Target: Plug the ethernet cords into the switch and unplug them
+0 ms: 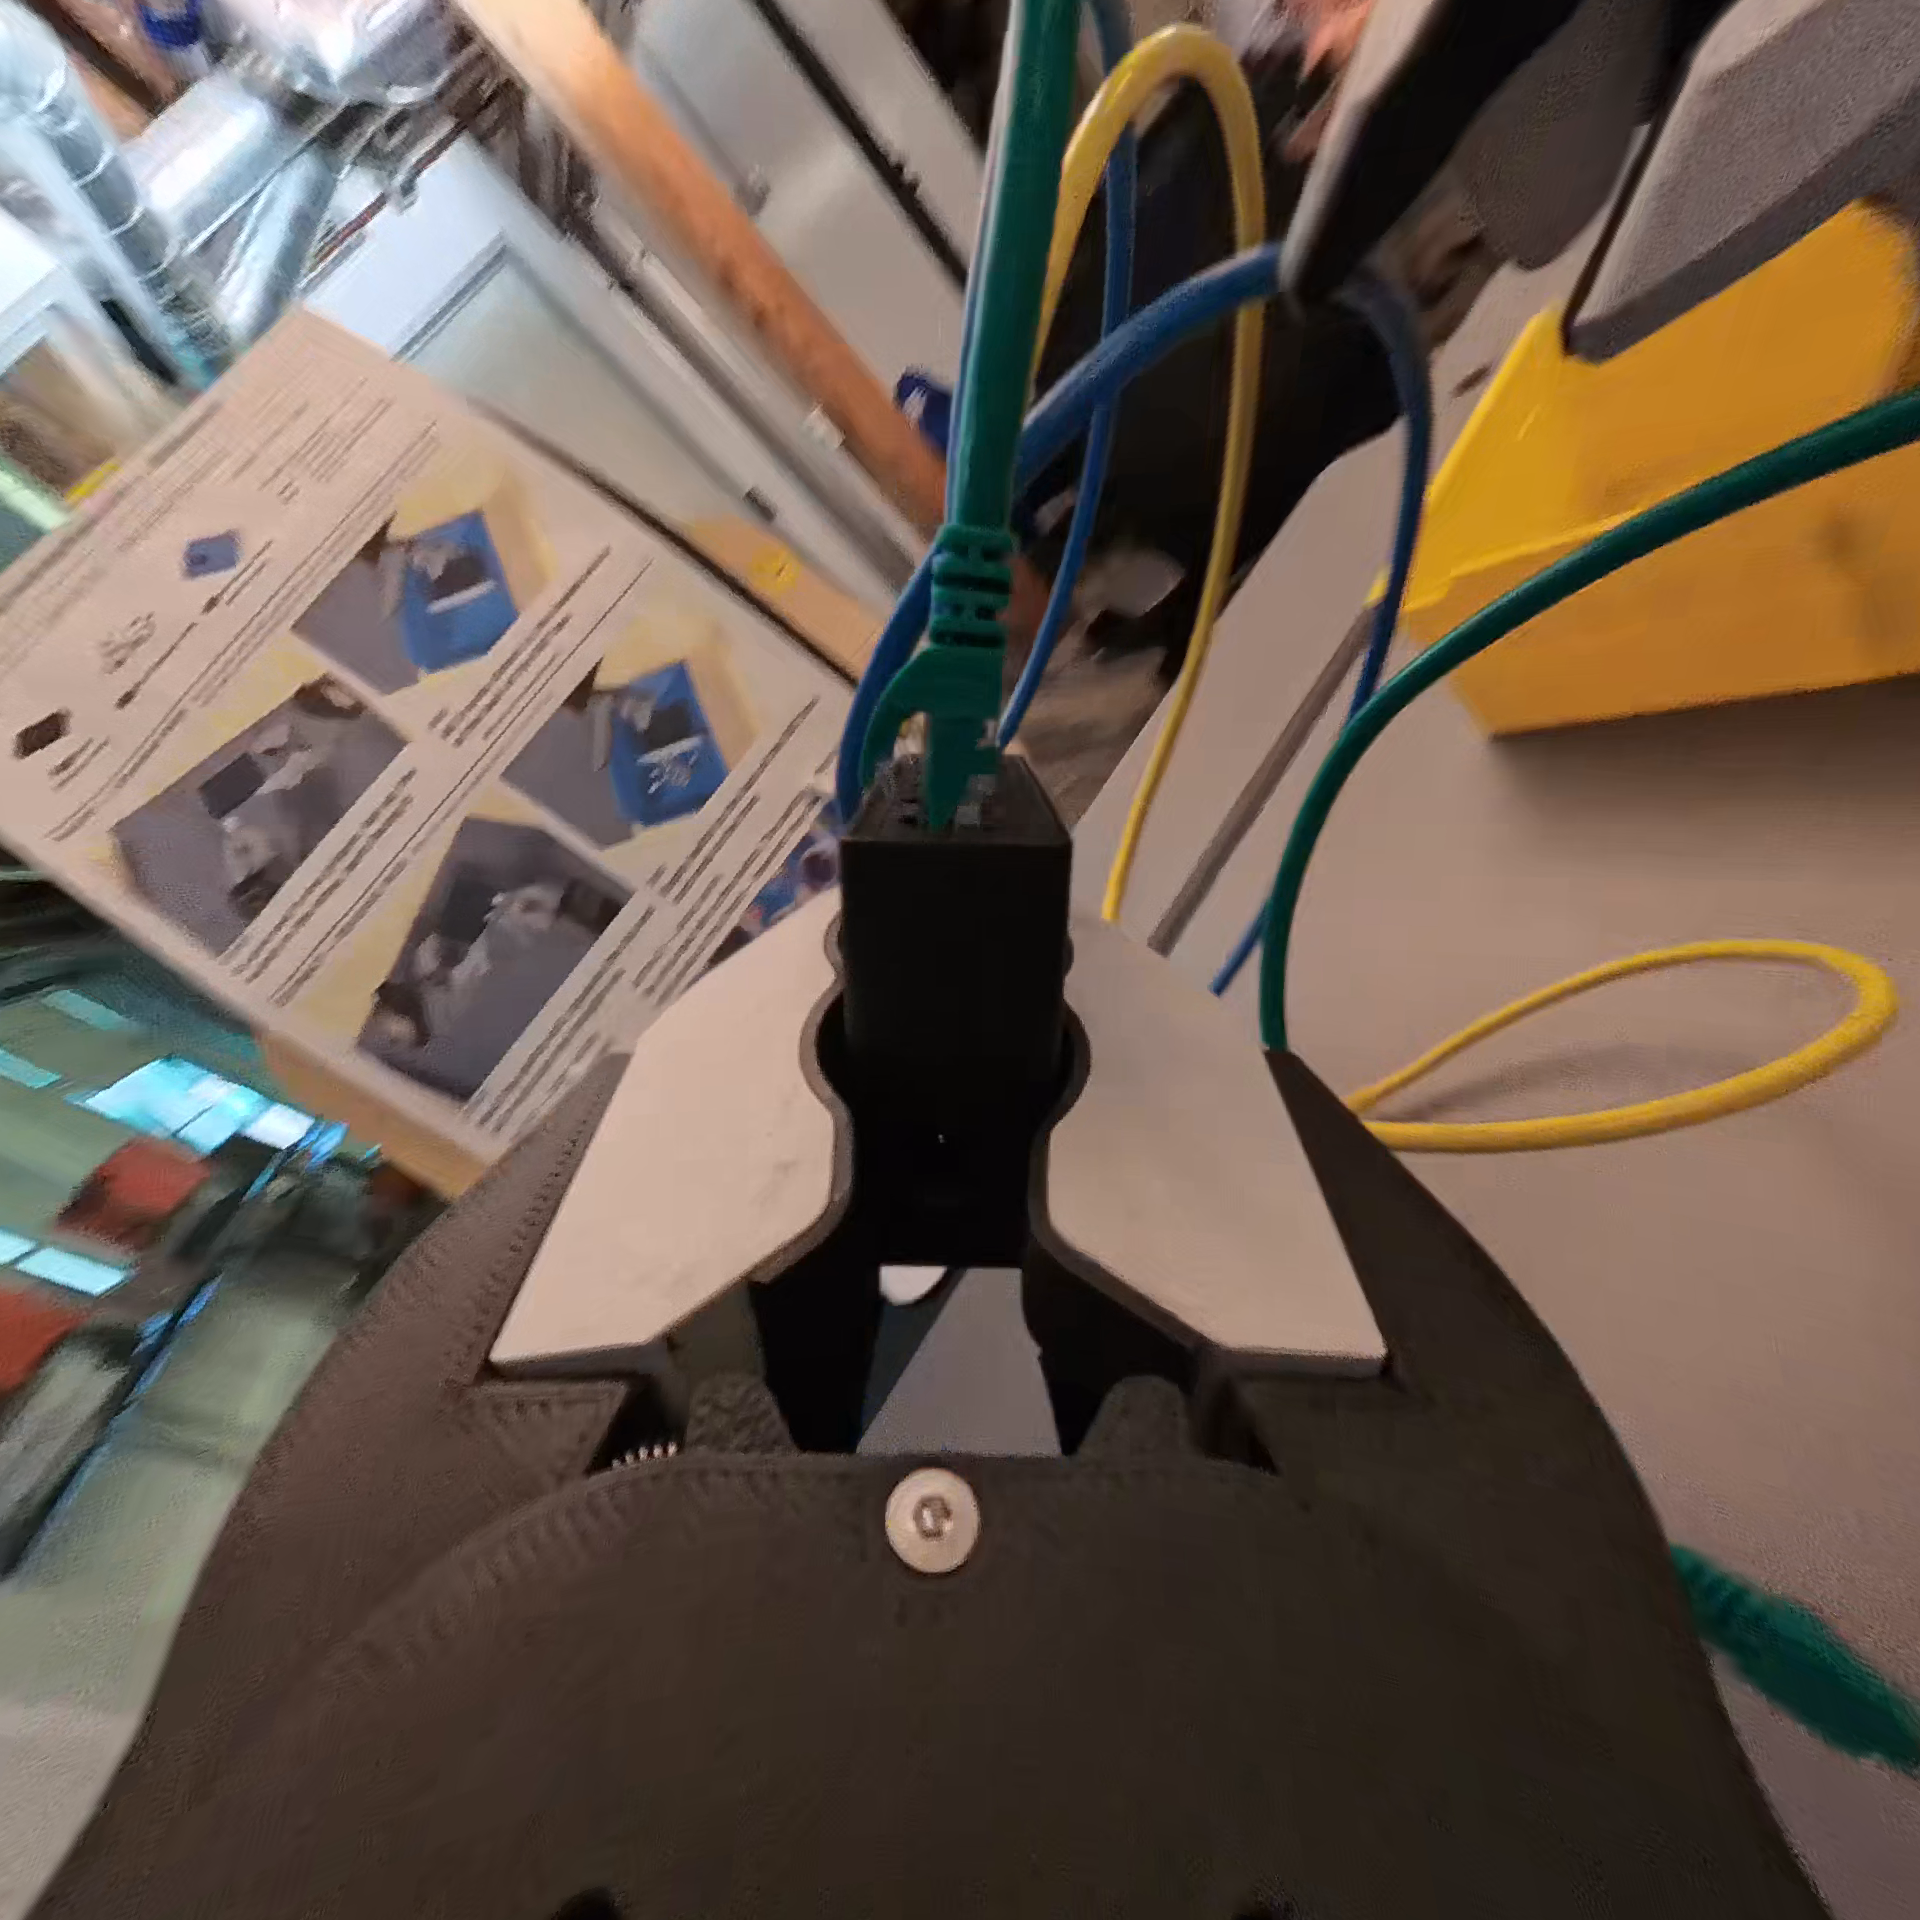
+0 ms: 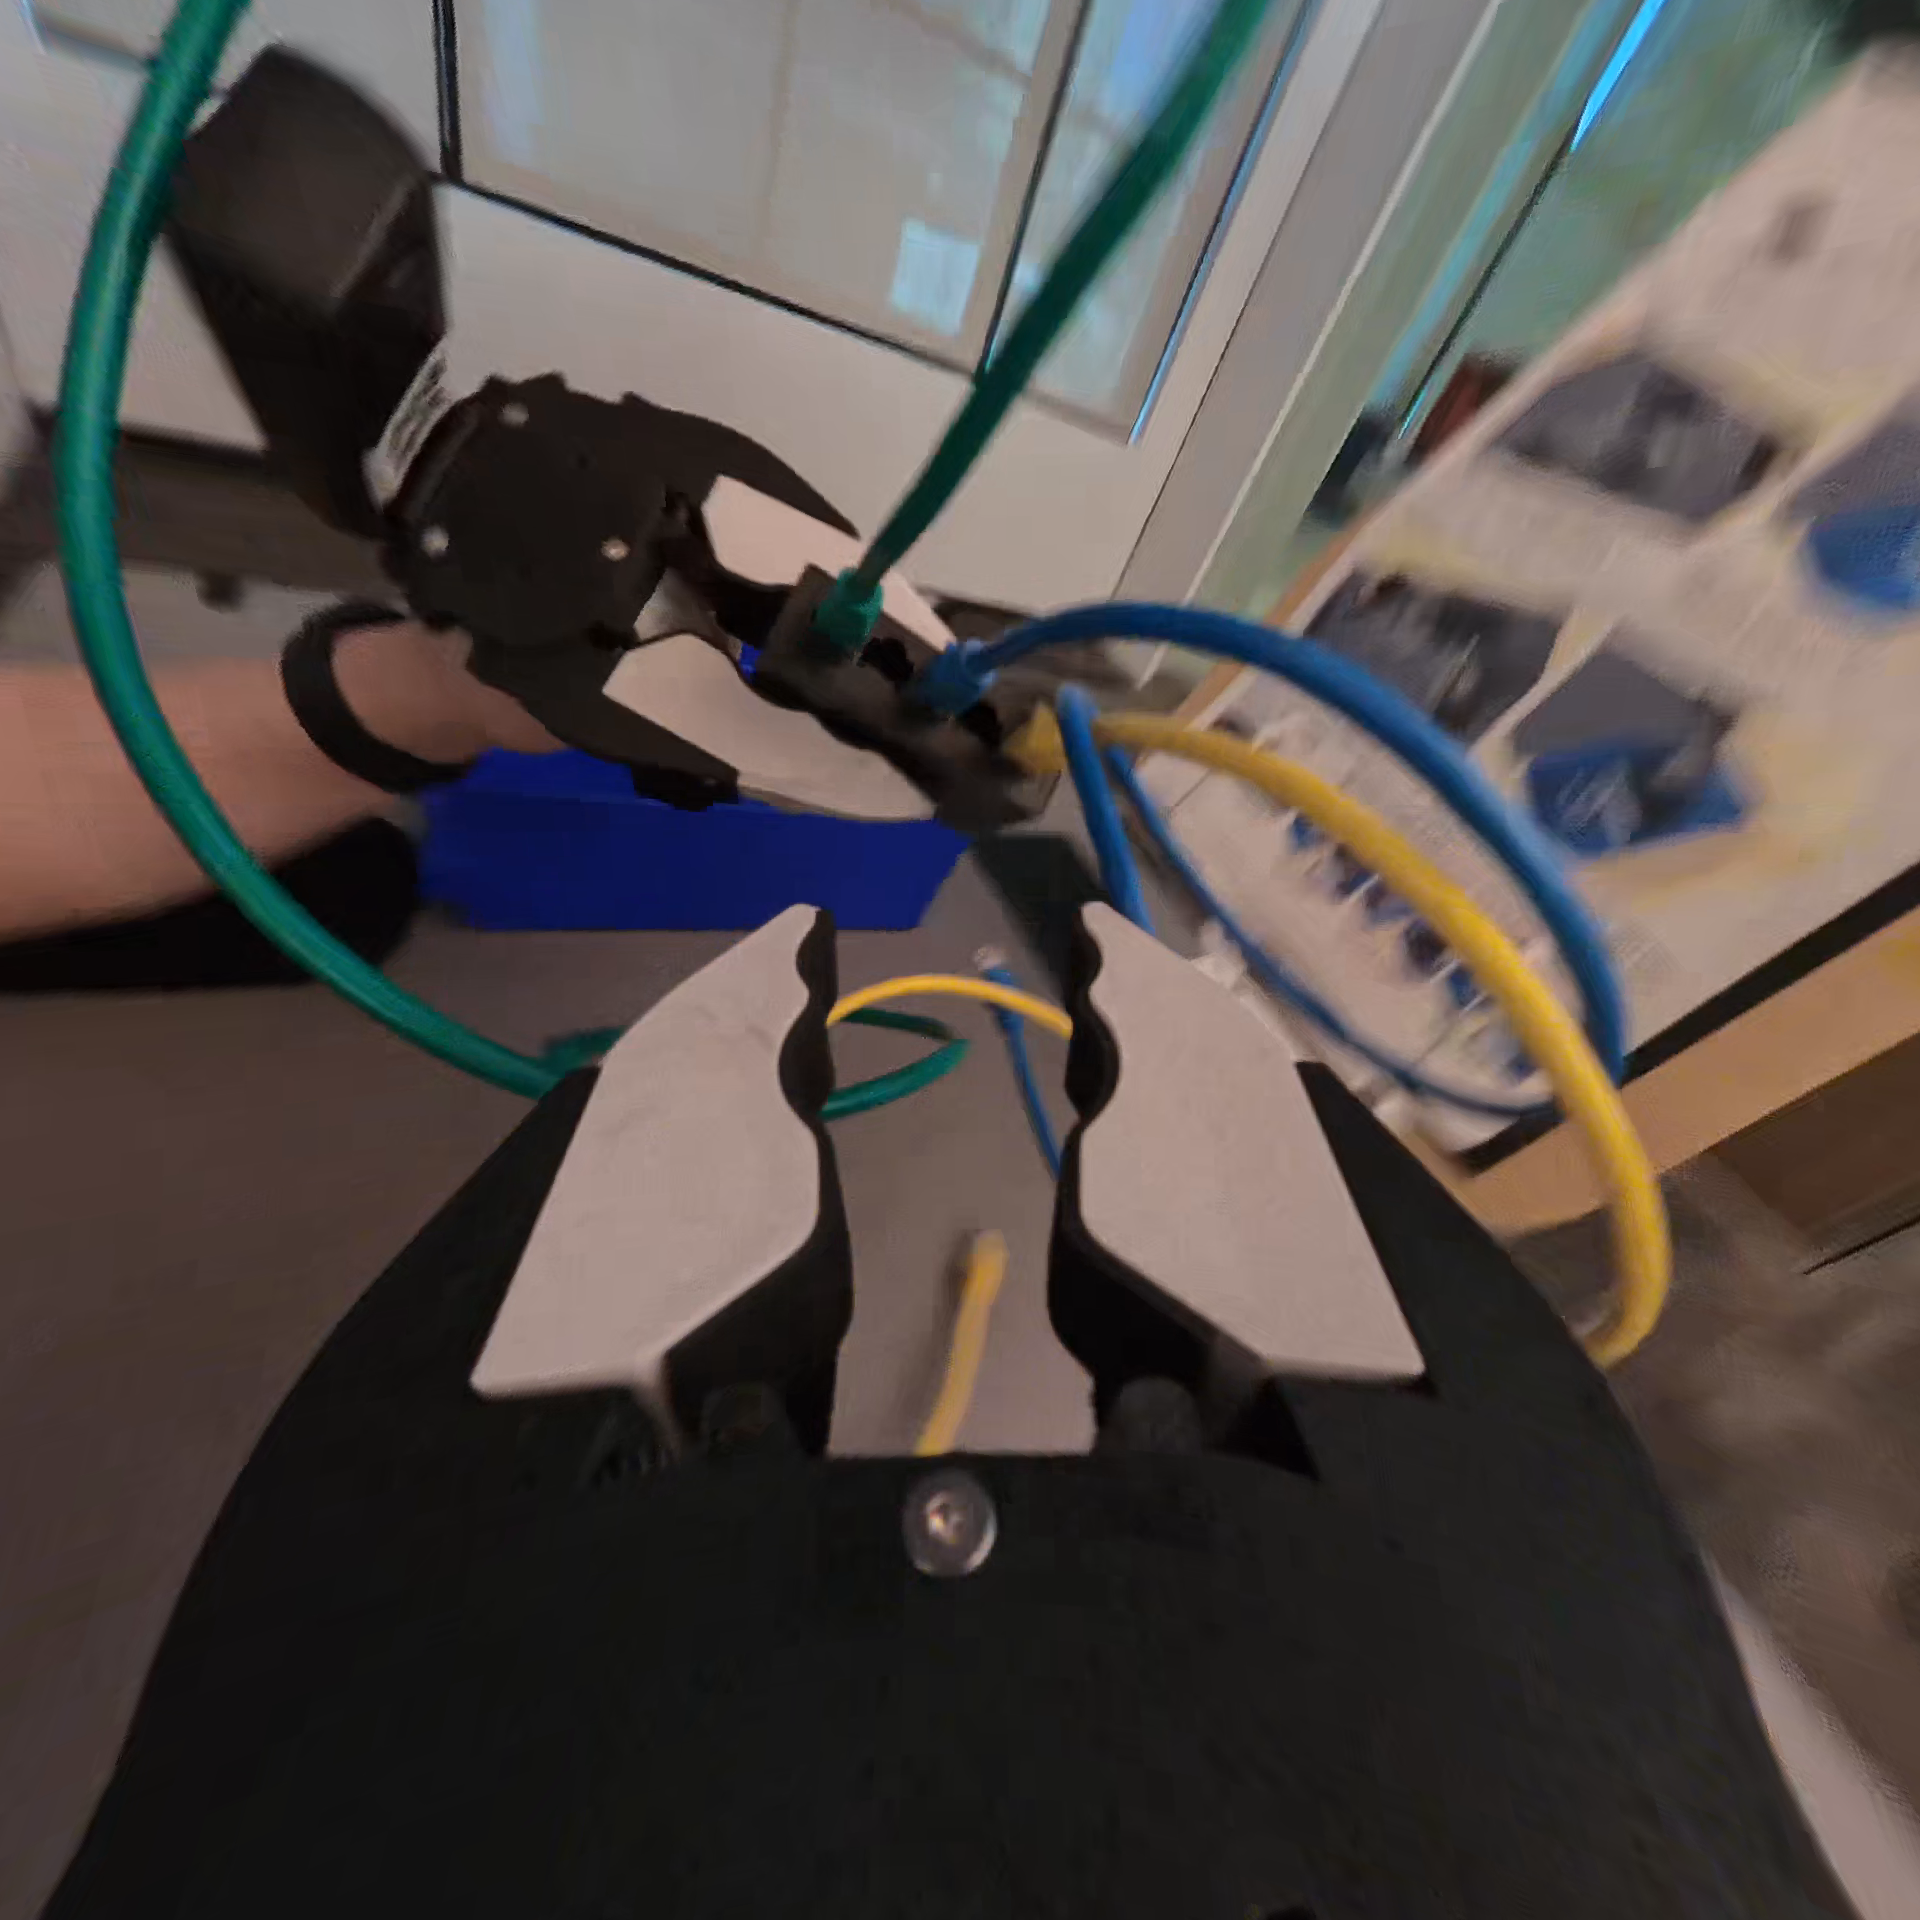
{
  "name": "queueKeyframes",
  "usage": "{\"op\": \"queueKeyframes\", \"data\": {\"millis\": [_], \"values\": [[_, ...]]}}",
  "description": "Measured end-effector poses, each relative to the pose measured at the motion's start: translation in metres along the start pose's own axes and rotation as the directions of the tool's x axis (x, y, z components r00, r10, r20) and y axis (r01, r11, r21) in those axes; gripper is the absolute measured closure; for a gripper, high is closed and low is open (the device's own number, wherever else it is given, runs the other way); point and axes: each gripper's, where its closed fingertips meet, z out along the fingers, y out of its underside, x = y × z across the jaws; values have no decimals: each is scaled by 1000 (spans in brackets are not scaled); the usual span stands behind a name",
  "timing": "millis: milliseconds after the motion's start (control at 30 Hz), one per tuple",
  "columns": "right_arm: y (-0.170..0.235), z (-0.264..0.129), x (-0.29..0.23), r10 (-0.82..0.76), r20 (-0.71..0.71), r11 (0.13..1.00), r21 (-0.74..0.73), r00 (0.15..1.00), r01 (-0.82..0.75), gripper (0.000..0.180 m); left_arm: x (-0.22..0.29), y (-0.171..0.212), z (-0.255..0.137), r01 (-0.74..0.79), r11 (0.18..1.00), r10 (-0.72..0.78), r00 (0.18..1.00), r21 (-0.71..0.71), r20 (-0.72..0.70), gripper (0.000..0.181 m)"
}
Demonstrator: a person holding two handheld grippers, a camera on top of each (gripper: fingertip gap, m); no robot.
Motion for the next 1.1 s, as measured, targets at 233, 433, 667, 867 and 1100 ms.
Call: {"op": "queueKeyframes", "data": {"millis": [233,433,667,867,1100], "values": [[-42,-30,-48,-457,-46,886,64,888,459,149,18,-32,-16,35,994,-20,990,105,-143,151],[-45,-30,-45,-589,-134,807,-48,797,588,149,21,-39,-23,-274,956,275,961,102,4,151],[-45,-55,-46,-565,-70,825,-48,822,563,154,10,-39,-30,-482,876,474,870,26,138,151],[-32,-32,-60,-751,-62,660,-93,657,746,152,34,-43,-28,-449,890,449,893,76,18,151],[-31,-5,-77,-793,-69,609,-75,605,790,150,57,-37,-28,-456,887,462,879,73,-119,151]]}}
